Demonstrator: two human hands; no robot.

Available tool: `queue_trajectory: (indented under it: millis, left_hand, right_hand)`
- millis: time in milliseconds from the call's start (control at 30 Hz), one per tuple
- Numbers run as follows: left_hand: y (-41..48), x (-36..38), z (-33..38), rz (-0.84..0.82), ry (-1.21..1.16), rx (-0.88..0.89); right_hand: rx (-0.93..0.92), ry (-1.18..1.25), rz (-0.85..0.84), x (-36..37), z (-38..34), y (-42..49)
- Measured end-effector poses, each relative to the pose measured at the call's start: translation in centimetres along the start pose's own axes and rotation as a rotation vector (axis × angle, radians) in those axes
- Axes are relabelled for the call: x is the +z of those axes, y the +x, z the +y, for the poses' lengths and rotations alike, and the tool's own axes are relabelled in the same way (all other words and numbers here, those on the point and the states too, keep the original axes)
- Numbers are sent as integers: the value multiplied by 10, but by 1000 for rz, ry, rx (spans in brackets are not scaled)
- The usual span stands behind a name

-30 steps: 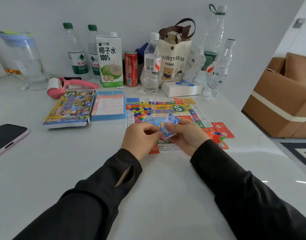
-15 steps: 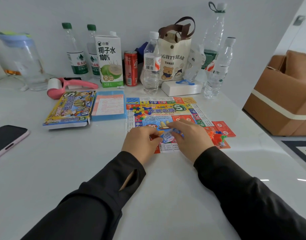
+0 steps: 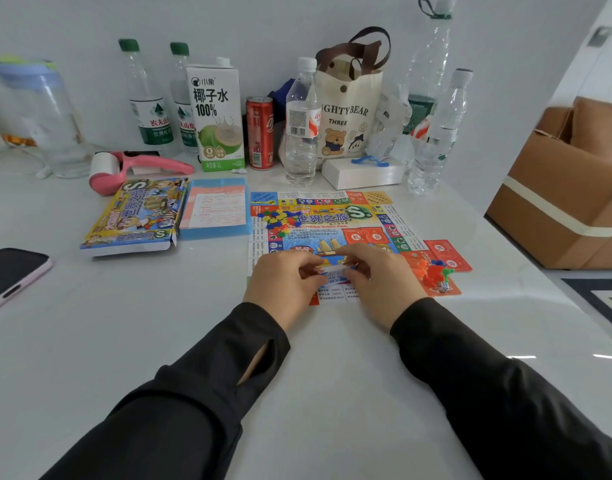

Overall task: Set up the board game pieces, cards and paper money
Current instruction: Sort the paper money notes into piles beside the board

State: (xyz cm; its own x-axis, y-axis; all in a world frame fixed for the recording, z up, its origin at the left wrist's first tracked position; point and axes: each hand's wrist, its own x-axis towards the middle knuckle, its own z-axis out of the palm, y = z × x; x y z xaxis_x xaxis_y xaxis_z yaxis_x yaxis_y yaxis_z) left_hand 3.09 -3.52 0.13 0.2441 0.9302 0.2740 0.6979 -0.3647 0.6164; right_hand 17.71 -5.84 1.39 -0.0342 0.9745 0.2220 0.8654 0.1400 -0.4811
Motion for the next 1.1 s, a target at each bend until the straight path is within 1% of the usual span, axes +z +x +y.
queue_trajectory:
  millis: [100,300,400,533,633,900,1100]
  left_hand:
    - [0,0,1,2,16,-1]
    - [-1,-1,2,4,65,3]
    - [-1,-2,2,9,70,7]
    - [-2,-3,3,4,57,13]
    - [-2,-2,4,0,54,20]
    - [-2,0,4,-18,166,90]
    - [-3,0,4,5,154,79]
  right_hand:
    - [-17,16,42,0,2,1]
    - [-36,-28,27,1,0,1]
    - [8,-17,42,1,0,1]
    - [77,81,79,1,-3,0]
    - [100,103,80,0,-6,-2]
    - [81,-61,28,-3,-13,-5]
    - [120,-50,18,-2,-15,-4]
